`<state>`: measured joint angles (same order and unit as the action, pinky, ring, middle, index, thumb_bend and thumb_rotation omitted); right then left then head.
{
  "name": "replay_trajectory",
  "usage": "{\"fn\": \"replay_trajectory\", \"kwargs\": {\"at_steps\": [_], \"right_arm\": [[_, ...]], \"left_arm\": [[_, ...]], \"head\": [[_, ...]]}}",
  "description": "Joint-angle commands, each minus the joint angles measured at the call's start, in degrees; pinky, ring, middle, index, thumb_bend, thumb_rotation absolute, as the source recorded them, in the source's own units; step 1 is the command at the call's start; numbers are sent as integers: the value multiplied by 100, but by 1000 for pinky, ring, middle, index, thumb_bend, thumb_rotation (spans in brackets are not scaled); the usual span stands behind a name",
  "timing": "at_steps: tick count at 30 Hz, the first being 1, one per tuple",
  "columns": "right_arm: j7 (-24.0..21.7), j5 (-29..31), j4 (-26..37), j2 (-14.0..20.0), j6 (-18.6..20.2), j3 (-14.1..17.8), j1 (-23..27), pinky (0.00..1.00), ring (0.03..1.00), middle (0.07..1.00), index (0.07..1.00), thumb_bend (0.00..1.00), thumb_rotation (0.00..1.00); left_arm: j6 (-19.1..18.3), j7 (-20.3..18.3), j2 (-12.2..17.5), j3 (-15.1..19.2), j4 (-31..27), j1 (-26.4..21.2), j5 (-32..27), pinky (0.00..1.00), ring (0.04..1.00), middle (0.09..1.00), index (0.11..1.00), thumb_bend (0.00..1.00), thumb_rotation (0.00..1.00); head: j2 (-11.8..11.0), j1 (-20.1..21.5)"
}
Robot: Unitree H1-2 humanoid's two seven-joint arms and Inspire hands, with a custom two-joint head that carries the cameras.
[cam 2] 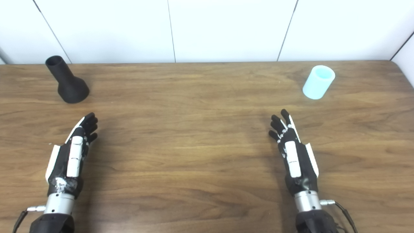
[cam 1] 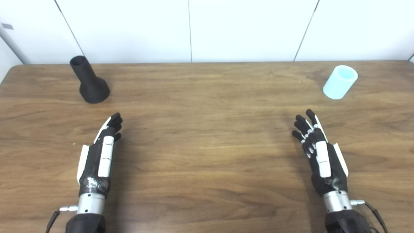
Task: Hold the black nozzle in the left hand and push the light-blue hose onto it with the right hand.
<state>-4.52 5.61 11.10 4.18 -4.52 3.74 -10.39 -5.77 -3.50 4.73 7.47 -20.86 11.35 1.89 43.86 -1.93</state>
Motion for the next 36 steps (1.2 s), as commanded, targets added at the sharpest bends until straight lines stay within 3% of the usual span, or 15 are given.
{"fn": "replay_trajectory", "kwargs": {"at_steps": [1,8,12,16,22,28,36], "right_arm": [[1,38,120,25,-56,9,-25,883,929,919,972,598,959],[-31,84,34,95,-183,72,-45,881,928,919,972,590,976],[-106,211,-122,174,-340,141,-52,887,925,917,966,584,965],[-249,388,-324,297,-551,195,-39,907,935,926,975,577,964],[-380,571,-449,446,-581,230,-64,978,966,947,985,573,998],[-500,702,-530,545,-645,247,-82,959,963,946,988,582,997],[-704,845,-732,659,-788,277,-28,945,958,948,991,636,985]], "left_arm": [[136,-21,58,-44,-186,408,-36,927,934,918,916,479,923],[237,23,-31,-133,-113,441,56,938,934,923,904,450,929],[268,109,-118,-248,-77,476,211,926,932,920,902,446,924],[277,187,-176,-414,-49,539,485,926,933,921,912,509,920],[538,317,-264,-620,142,623,656,963,948,926,914,539,894],[592,464,-322,-801,189,673,839,983,958,938,921,500,870],[611,618,-391,-967,225,690,890,950,963,953,929,428,800]], "head": [[-22,-85],[-236,-597],[-526,-1100],[-835,-1530],[-1175,-1899],[-1391,-2122],[-1495,-2323]]}}
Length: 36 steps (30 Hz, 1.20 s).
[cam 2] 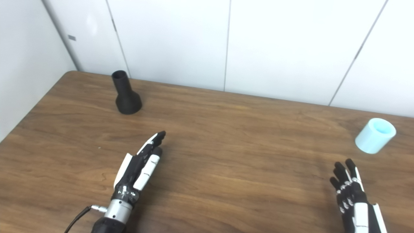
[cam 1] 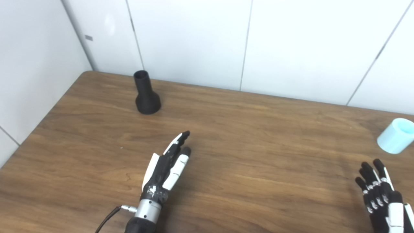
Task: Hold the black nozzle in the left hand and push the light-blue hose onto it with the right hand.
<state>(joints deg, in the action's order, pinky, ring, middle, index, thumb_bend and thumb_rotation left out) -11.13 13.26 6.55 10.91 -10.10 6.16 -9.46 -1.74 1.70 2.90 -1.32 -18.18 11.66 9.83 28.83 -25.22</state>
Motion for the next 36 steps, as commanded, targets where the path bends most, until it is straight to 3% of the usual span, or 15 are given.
{"fn": "replay_trajectory", "kwargs": {"at_steps": [1,2,6,8,9,11,16,21,28,36], "right_arm": [[48,-8,-278,-41,-205,64,-116,938,951,942,985,646,978],[113,-83,-285,-64,-209,86,-112,878,916,911,958,655,953],[189,-184,-309,-82,-219,114,-93,820,888,887,932,635,936],[179,-184,-348,-70,-273,109,-83,816,886,887,935,634,939],[186,-171,-345,-75,-263,112,-85,816,885,887,935,633,941],[202,-159,-341,-90,-247,118,-91,798,868,865,926,637,939],[194,-150,-376,-102,-322,119,-98,783,853,853,916,643,937],[190,-143,-392,-118,-334,113,-113,784,854,853,914,666,928],[143,-55,-499,-125,-368,117,-74,822,877,870,921,659,927],[128,-53,-556,-148,-379,111,-20,821,877,874,927,660,926]], "left_arm": [[215,120,-206,-105,-28,656,115,952,963,954,929,421,798],[216,148,-203,-121,-23,655,151,952,963,956,931,415,785],[98,334,-272,-149,-68,645,367,935,945,942,929,431,665],[-3,388,-324,-124,-133,656,316,915,931,931,921,478,527],[41,486,-328,-102,-141,638,435,911,928,930,920,486,500],[171,656,-304,-75,-112,597,670,870,903,920,914,549,342],[181,998,-253,166,-169,392,866,862,894,902,903,669,170],[-264,1068,32,667,-444,-82,1005,848,880,893,901,773,139],[-1144,947,457,1310,-652,-914,1255,832,866,891,915,835,197],[-1856,874,1062,1595,-260,-1731,1421,891,929,928,921,870,229]], "head": [[10,-8],[10,-8],[4,-4],[4,-4],[4,-4],[-6,53],[-34,38],[-55,9],[-49,-31],[-60,-31]]}}
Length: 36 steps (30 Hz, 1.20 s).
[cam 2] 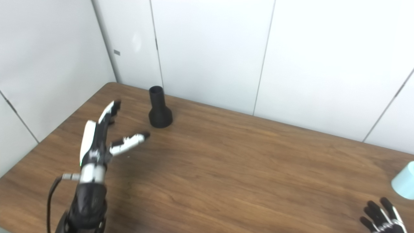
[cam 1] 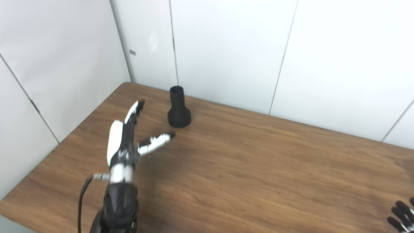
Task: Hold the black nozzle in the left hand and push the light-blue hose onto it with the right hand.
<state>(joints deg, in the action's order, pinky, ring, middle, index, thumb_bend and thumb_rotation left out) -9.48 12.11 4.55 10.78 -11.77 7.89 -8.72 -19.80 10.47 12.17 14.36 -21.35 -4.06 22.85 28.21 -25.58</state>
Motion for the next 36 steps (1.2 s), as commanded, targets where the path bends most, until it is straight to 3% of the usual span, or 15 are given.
{"fn": "replay_trajectory", "kwargs": {"at_steps": [1,6,13,17,21,23,27,32,36], "right_arm": [[-44,71,-370,-142,-225,-63,-87,817,872,867,924,655,924],[-58,72,-405,-167,-245,-79,-67,804,865,857,916,660,916],[-141,129,-323,-143,-146,-128,-70,847,885,877,932,687,939],[-150,168,-250,-179,-45,-115,-88,846,887,883,928,679,940],[-155,146,-207,-183,-54,-118,-121,848,892,886,926,643,939],[-135,120,-155,-188,-33,-120,-145,898,910,896,941,614,947],[-119,108,-90,-186,30,-124,-170,934,929,903,942,612,947],[-94,22,-76,-193,-10,-136,-192,909,915,889,933,628,938],[-90,0,-37,-189,27,-147,-214,954,930,889,958,658,939]], "left_arm": [[-158,-29,230,29,164,-267,162,887,939,940,923,874,233],[-516,-144,626,-95,730,-707,367,853,935,935,921,874,253],[-574,-293,946,-405,1563,-1249,396,823,918,906,898,943,259],[-662,-393,1081,-600,2016,-1530,436,964,981,944,896,986,298],[-613,-521,1263,-873,2522,-1816,507,998,992,942,895,1000,321],[-659,-673,1352,-1047,2660,-1932,573,1000,998,950,915,1000,336],[-636,-789,1484,-1371,2919,-2121,690,1000,991,930,919,1000,363],[-563,-712,1526,-1607,3259,-2311,849,1000,944,862,910,1000,385],[-580,-614,1472,-1759,3523,-2481,981,1000,987,926,897,1000,393]], "head": [[2,5],[8,40],[36,89],[59,110],[78,143],[90,168],[107,189],[115,282],[128,301]]}}
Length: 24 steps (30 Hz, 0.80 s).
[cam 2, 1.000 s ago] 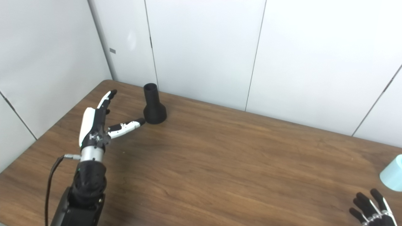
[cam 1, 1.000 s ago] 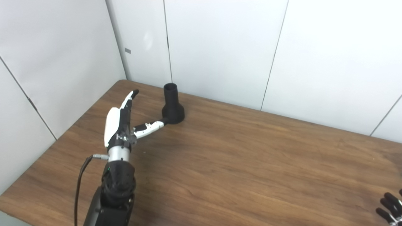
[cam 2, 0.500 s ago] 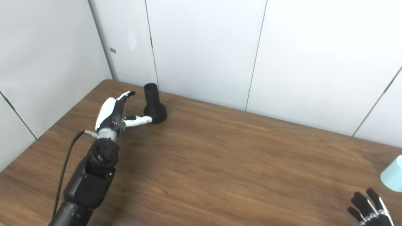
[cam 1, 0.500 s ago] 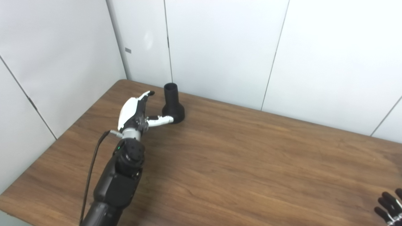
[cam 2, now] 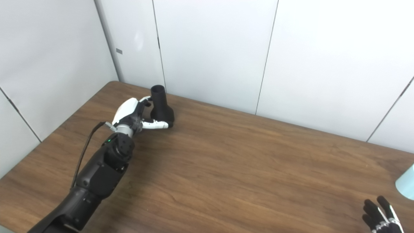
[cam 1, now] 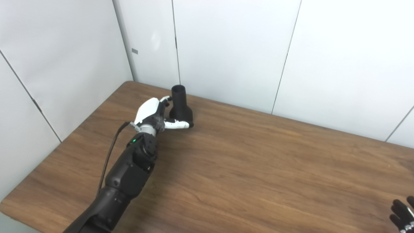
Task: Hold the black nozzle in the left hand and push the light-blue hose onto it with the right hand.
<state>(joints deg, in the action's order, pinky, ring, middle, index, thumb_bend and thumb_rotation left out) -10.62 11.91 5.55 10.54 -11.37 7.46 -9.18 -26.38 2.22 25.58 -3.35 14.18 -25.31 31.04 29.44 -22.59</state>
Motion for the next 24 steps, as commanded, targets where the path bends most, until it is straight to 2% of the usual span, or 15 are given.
{"fn": "replay_trajectory", "kwargs": {"at_steps": [1,6,11,17,24], "right_arm": [[27,17,-131,-165,-10,-105,-169,964,935,889,965,645,942],[69,-23,-45,-169,60,-110,-199,970,934,874,965,620,944],[114,-117,-58,-171,30,-99,-211,938,909,857,957,668,934],[188,-200,-4,-229,43,-126,-227,913,898,840,955,681,928],[241,-207,51,-300,66,-125,-249,910,893,832,955,691,899]], "left_arm": [[80,230,122,-5,6,-376,174,1000,990,931,893,1000,393],[2,222,58,-89,263,-554,217,1000,1000,947,892,1000,410],[32,258,26,-154,586,-736,218,1000,1000,937,886,1000,408],[84,347,39,-236,873,-866,200,1000,994,934,883,991,407],[94,447,-16,-154,1082,-930,67,1000,975,910,856,969,391]], "head": [[5,3],[38,49],[69,89],[70,149],[93,176]]}}
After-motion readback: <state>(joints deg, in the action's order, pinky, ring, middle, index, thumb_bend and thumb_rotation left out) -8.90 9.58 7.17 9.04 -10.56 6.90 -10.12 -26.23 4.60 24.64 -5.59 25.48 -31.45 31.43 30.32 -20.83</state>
